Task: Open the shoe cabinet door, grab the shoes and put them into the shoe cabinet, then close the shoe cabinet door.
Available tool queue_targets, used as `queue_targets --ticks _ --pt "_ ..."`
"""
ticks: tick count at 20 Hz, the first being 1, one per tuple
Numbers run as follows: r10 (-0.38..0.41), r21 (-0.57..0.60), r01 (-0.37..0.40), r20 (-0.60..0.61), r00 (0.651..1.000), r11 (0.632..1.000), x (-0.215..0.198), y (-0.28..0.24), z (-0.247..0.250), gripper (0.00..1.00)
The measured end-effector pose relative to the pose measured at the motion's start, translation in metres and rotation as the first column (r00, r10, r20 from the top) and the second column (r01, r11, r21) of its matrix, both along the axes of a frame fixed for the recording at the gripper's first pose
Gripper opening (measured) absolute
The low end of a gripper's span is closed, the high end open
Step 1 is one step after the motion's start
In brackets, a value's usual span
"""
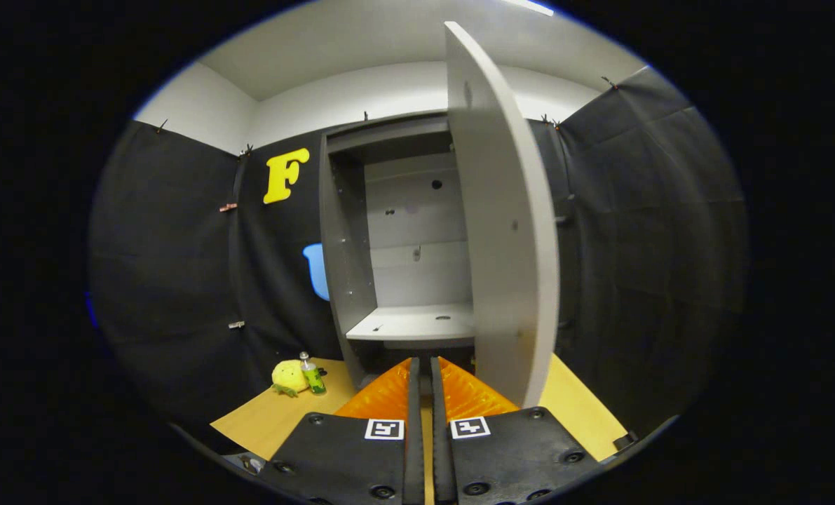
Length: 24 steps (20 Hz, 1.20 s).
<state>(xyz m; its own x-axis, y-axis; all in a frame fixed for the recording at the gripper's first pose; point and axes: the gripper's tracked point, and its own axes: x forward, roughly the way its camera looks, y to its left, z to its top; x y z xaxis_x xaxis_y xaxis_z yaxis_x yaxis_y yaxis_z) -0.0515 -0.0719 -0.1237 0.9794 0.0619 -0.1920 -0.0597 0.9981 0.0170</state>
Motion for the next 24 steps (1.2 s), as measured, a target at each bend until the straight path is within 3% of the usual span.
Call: queue_targets --ticks 4,10,12,15,24 --pt "0.006 0.008 -0.004 -0.148 0.989 1.000 0.012 0.036 -0.085 0.10" --pt "-0.091 0.002 0.096 -0.279 0.956 0.995 0.016 0.061 -0.188 0.10" --pt "-0.114 -0.028 0.111 -0.331 0.937 0.993 0.013 0.066 -0.223 0.10" --pt "-0.147 -0.064 0.132 -0.391 0.908 0.989 0.009 0.070 -0.267 0.29" --pt "-0.208 -0.054 0.216 -0.566 0.798 0.975 -0.014 0.059 -0.376 0.25"
